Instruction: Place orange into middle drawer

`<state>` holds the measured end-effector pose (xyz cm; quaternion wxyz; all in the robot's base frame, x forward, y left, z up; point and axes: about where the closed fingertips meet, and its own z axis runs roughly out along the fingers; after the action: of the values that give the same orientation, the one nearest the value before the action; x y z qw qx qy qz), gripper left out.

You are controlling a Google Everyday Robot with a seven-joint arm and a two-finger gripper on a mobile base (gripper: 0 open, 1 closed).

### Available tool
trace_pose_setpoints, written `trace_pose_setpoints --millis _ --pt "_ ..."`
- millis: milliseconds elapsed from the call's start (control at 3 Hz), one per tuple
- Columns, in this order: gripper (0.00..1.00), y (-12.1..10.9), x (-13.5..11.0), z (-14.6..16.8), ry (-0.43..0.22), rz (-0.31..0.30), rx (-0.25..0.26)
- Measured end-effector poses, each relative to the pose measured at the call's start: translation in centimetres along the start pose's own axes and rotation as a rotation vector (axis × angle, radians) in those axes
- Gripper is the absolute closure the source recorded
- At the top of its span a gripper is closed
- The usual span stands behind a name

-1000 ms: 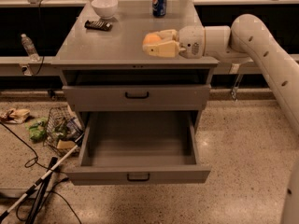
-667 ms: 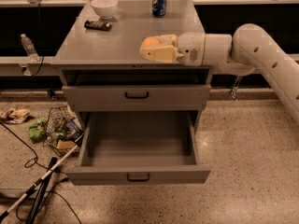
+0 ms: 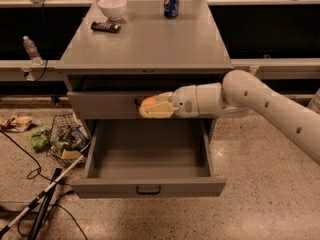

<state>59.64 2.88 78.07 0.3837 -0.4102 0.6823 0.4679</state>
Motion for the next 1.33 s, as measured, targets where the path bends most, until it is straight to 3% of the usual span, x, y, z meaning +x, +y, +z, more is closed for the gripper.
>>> trace_pose_setpoints --millis 333,667,1333 --pt "1.00 -1.4 5.8 2.1 0.085 0.036 0.003" --pt "1.00 -4.5 9.5 3.3 0.161 0.023 0.043" --pt "1.00 -5.6 12.1 3.7 0.203 0.046 0.078"
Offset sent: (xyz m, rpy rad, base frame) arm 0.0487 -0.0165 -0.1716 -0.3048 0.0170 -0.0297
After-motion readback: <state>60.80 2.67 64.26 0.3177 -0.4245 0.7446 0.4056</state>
